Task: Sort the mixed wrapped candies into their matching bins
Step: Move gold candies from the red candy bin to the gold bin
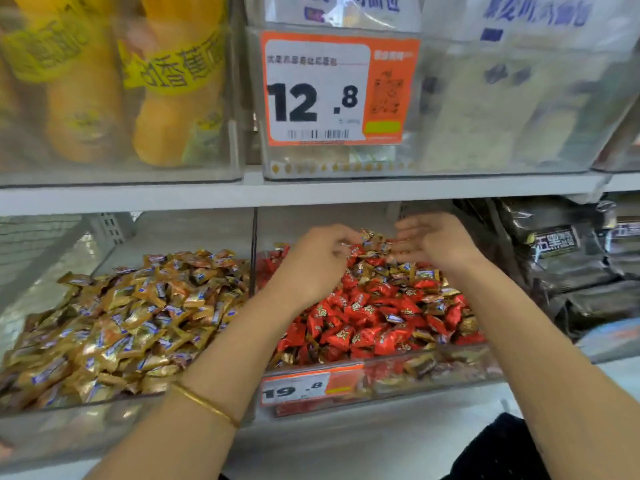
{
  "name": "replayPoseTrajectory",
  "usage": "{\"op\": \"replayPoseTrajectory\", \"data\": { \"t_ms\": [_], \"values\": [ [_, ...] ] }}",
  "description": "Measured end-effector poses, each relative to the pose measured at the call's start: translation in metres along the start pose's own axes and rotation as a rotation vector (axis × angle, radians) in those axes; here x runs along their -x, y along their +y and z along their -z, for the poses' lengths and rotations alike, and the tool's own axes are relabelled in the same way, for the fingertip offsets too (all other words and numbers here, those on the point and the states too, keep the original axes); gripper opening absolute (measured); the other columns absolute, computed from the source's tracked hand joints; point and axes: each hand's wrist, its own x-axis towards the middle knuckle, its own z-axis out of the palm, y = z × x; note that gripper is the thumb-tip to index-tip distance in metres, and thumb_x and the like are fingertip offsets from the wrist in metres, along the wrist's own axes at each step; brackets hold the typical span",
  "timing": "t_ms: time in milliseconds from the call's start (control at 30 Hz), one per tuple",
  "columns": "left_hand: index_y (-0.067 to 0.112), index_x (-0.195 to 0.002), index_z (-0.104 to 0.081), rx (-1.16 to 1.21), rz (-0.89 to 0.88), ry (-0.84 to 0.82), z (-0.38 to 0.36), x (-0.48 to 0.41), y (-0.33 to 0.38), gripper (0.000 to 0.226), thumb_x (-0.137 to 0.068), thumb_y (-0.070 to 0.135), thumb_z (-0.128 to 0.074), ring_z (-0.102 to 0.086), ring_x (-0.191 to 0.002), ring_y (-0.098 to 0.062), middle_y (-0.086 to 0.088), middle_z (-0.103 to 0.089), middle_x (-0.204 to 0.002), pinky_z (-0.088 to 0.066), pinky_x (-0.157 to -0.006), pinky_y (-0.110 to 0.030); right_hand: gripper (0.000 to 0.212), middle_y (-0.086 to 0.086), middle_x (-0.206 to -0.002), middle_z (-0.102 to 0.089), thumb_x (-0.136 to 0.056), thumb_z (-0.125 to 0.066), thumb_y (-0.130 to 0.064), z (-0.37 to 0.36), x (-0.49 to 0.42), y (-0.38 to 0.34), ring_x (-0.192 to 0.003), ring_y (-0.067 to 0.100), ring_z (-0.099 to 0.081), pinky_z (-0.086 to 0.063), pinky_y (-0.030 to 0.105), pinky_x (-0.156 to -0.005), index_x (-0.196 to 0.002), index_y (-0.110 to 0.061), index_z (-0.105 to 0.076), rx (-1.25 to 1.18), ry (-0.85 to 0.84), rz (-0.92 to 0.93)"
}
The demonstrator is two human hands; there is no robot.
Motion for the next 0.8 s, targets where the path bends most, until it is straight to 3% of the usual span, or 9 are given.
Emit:
{"op": "replayPoseTrajectory", "data": {
  "t_ms": [67,167,233,300,400,567,700,800],
  "values": [
    [0.013,-0.122,-0.059,-0.114,0.026,-0.046,-0.018,-0.022,-0.001,0.041,-0.093,-0.006,-0.037,-0.061,-0.101,-0.03,-0.01,-0.058,-0.126,-0.05,-0.075,-0.031,0.033,0.02,-0.098,-0.056,-0.092,-0.032,0.017,0.004,-0.013,0.007,-0.082,0.031,-0.062,-0.057,0.035,-0.07,-0.115,0.01,-0.055,0.061,0.004,-0.005],
    [0.016,-0.129,-0.055,-0.324,-0.005,-0.139,-0.039,-0.05,-0.005,0.041,-0.093,-0.001,-0.044,-0.052,-0.118,-0.025,-0.007,-0.052,-0.134,-0.041,-0.091,-0.027,0.028,0.014,-0.084,-0.057,-0.089,-0.04,0.017,0.005,-0.035,0.018,-0.067,0.021,-0.058,-0.054,0.021,-0.053,-0.104,0.005,-0.06,0.149,-0.028,0.036],
    [0.019,-0.128,-0.057,-0.479,-0.055,-0.26,-0.053,-0.063,-0.013,0.039,-0.091,0.005,-0.052,-0.047,-0.121,-0.024,-0.007,-0.051,-0.131,-0.035,-0.1,-0.028,0.026,0.014,-0.086,-0.063,-0.087,-0.046,0.015,0.001,-0.051,0.028,-0.076,0.023,-0.061,-0.055,0.026,-0.062,-0.094,-0.002,-0.064,0.259,-0.064,0.086],
    [0.024,-0.123,-0.06,-0.65,-0.059,-0.327,-0.061,-0.07,-0.024,0.035,-0.089,0.016,-0.058,-0.041,-0.123,-0.026,-0.007,-0.05,-0.126,-0.033,-0.105,-0.034,0.027,0.009,-0.098,-0.069,-0.084,-0.053,0.01,-0.006,-0.064,0.039,-0.092,0.018,-0.063,-0.052,0.03,-0.084,-0.096,-0.007,-0.07,0.461,-0.119,0.179],
    [0.024,-0.112,-0.065,-0.709,-0.01,-0.281,-0.057,-0.075,-0.036,0.027,-0.085,0.022,-0.066,-0.045,-0.119,-0.025,-0.005,-0.051,-0.121,-0.039,-0.1,-0.035,0.026,0.004,-0.116,-0.067,-0.085,-0.063,-0.007,-0.015,-0.077,0.049,-0.107,0.016,-0.06,-0.044,0.026,-0.096,-0.11,-0.013,-0.069,0.656,-0.209,0.26],
    [0.015,-0.093,-0.066,-0.674,0.114,-0.247,-0.042,-0.076,-0.037,0.009,-0.085,0.012,-0.066,-0.058,-0.104,-0.022,-0.003,-0.062,-0.111,-0.048,-0.091,-0.036,0.027,0.004,-0.116,-0.063,-0.086,-0.065,-0.027,-0.028,-0.081,0.051,-0.106,0.023,-0.058,-0.047,0.033,-0.088,-0.112,-0.019,-0.066,0.872,-0.216,0.34],
    [0.007,-0.092,-0.067,-0.638,0.216,-0.119,-0.023,-0.08,-0.039,0.014,-0.087,0.019,-0.061,-0.061,-0.095,-0.025,-0.008,-0.066,-0.102,-0.05,-0.084,-0.034,0.016,0.003,-0.108,-0.066,-0.09,-0.061,-0.027,-0.026,-0.074,0.048,-0.098,0.02,-0.061,-0.049,0.035,-0.088,-0.098,-0.016,-0.07,0.754,-0.151,0.333],
    [0.001,-0.079,-0.064,-0.534,0.181,-0.059,-0.018,-0.078,-0.036,0.025,-0.091,0.022,-0.058,-0.06,-0.085,-0.024,-0.01,-0.065,-0.09,-0.045,-0.074,-0.027,0.021,0.016,-0.1,-0.069,-0.09,-0.06,-0.015,-0.019,-0.066,0.041,-0.091,0.025,-0.063,-0.05,0.023,-0.083,-0.089,0.003,-0.069,0.574,-0.145,0.292]
  ]
}}
